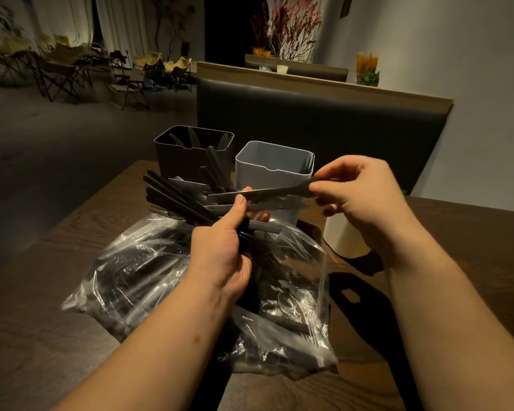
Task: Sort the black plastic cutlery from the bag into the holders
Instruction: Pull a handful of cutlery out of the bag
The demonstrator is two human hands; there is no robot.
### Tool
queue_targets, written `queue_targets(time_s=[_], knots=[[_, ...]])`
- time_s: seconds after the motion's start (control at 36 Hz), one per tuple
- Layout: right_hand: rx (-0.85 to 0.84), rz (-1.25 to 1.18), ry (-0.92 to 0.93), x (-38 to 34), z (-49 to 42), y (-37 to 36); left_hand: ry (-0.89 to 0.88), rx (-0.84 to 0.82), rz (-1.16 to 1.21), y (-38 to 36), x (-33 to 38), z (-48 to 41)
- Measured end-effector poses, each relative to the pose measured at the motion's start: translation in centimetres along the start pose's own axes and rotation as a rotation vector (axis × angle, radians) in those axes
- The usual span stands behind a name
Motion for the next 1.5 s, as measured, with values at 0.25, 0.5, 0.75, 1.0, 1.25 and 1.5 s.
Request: queue_targets(time_s=[0.25,0.5,0.75,1.0,1.25,1.5], knots=[[0.384,-0.36,0.121,-0.8,-0.3,3.0,0.012,-0.015,-0.005,0.1,-0.1,0.0],[0.683,-0.114,0.478,-3.1,-1.8,4.2,0.017,-0.019,-0.035,0.1,-0.1,0.1],[0.47,0.17,0.477,-1.3,-4.9,0.8,0.016,-0.024,-0.067,0.0,-0.1,0.2],[0.216,0.638,0.384,0.2,-4.4,-2.1,0.006,-0.039,-0.089,0.0,0.0,0.1],[0.129,0.557,0.381,-2.9,-2.2,0.1,0.034,-0.096,0.0,-0.3,0.4,0.0],[-0.32,0.371,0.073,-2.6,-0.9,-3.2,0.017,-0.139,-0.009,-0.6,0.8,0.5]])
Point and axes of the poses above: each hand's wrist, its own z-axis away from the middle knuckle, its own y-axis out of the back of the hand, x = y × z, the point moved 5 cm from there along -z, towards the middle knuckle
